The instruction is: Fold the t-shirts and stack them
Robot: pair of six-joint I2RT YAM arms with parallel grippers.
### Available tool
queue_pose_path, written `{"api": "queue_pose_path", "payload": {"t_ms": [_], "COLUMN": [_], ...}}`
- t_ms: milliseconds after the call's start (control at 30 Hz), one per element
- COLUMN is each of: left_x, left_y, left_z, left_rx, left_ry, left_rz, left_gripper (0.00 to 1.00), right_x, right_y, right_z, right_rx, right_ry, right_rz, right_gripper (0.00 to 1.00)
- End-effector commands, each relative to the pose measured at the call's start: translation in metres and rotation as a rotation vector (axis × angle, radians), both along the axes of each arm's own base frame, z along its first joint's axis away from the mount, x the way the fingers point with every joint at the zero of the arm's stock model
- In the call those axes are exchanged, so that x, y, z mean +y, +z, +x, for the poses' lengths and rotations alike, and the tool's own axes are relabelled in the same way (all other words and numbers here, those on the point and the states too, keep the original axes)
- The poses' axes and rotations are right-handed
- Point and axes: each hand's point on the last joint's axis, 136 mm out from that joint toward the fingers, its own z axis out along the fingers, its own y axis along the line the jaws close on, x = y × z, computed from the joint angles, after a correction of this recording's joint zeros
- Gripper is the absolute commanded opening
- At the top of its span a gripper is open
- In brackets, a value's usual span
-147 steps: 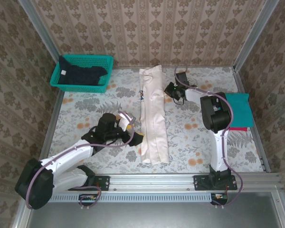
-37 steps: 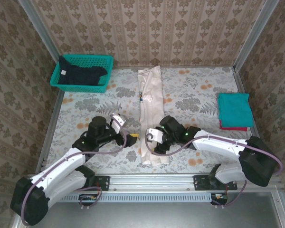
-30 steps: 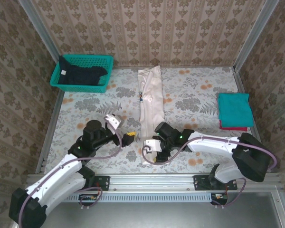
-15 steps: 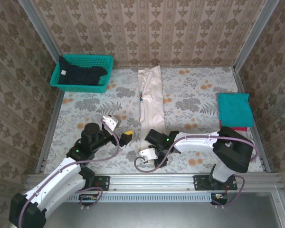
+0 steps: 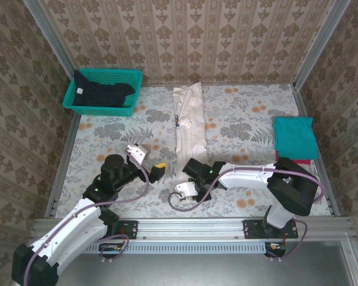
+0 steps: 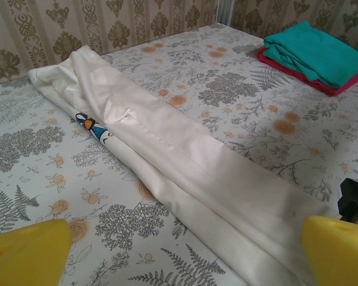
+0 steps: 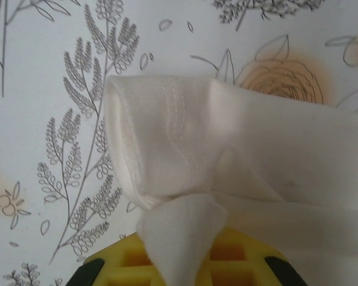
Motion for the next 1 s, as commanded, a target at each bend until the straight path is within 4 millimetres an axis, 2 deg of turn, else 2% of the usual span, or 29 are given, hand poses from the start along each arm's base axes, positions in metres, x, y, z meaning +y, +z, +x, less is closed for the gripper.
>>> {"api": "queue_pose_path", "payload": {"t_ms": [0, 233, 400, 533, 633, 767, 967], "left_x": [0.003, 0.004, 0.003, 0.004, 0.004, 0.005, 0.006], "left_y": [0.007, 0.011, 0.006, 0.002, 0.004, 0.002, -0.001], "left_z": [0.002, 0.004, 0.006, 0.006, 0.007, 0.006, 0.004], "left_rx": [-0.014, -0.025, -0.013, 0.0, -0.003, 0.003, 0.012], "left_ry": [0.02, 0.027, 0.028, 0.032, 0.03, 0.028, 0.027], "left_rz": [-0.023, -0.031, -0.024, -0.013, -0.011, -0.005, -0.011], "left_gripper": [1.0, 1.0, 1.0, 1.0, 1.0, 1.0, 1.0], "right_x": [-0.018, -0.018, -0.023, -0.024, -0.015, -0.007, -0.006], "right_y": [0.005, 0.049, 0.07, 0.092, 0.106, 0.112, 0.116], "right_z": [0.004, 0.037, 0.061, 0.109, 0.14, 0.173, 0.217], "right_rx": [0.019, -0.063, -0.1, -0.203, -0.258, -0.289, -0.329], "right_ry": [-0.039, -0.128, -0.115, -0.169, -0.175, -0.163, -0.179], "right_rz": [-0.035, 0.131, 0.142, 0.158, 0.193, 0.197, 0.18], "right_gripper": [0.0, 0.0, 0.0, 0.0, 0.0, 0.0, 0.0]}}
